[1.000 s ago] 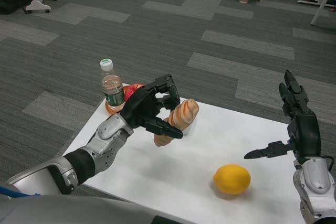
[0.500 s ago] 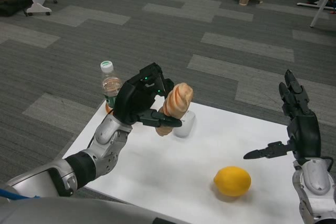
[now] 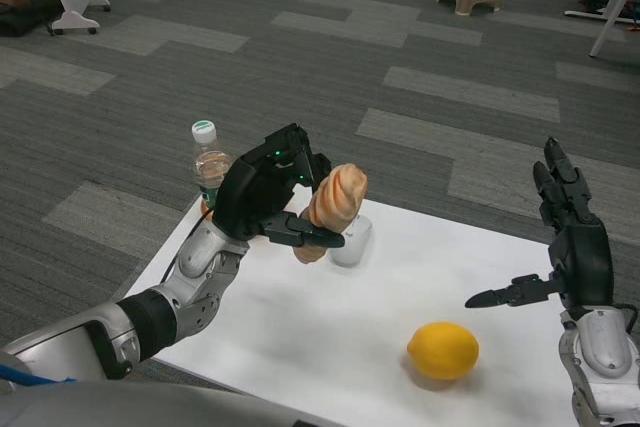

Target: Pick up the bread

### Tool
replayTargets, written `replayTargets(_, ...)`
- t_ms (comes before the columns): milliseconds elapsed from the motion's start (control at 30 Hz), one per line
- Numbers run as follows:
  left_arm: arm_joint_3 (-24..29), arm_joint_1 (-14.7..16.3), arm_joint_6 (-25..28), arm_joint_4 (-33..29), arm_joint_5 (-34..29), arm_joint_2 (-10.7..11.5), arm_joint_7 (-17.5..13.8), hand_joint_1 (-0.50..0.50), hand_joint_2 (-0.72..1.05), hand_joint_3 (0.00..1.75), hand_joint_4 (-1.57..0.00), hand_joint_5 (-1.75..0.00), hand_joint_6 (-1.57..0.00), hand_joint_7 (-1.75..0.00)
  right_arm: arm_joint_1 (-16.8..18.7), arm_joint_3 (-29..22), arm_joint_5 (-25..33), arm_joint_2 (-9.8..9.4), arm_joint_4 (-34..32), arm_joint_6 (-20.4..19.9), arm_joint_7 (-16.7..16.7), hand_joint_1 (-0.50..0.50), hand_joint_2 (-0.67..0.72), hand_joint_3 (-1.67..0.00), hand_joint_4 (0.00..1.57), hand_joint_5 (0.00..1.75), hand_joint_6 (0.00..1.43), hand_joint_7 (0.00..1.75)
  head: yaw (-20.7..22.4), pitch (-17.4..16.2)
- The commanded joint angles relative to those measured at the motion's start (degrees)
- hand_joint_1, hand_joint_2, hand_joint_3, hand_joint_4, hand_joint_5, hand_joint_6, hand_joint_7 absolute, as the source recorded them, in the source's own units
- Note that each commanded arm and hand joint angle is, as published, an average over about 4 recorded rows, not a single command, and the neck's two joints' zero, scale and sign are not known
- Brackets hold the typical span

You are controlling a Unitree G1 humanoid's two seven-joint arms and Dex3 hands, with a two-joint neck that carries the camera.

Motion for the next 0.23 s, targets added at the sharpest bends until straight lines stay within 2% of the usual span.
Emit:
replayTargets(33,-0.12,-0.75,-0.85,-0.81,-0.10,0.78,0.45,0.48,0.87,0.07,-1.53,-1.75,-0.65,-1.68,0.35,-0.46,0.17,0.13,-0.71,-0.06,-0.19,-0.08,0.09,0.00,0.00,0.00,0.00,0.00,0.00,-0.01)
replayTargets(233,-0.15,-0.64,-0.85,-0.81,-0.10,0.84,0.74,0.48,0.87,0.09,-1.53,-1.75,-0.65,-1.68,0.34,-0.46,0.14,0.31,-0.75,-0.06,-0.19,-0.08,0.09,0.00,0.00,0.00,0.00,0.00,-0.08,-0.02)
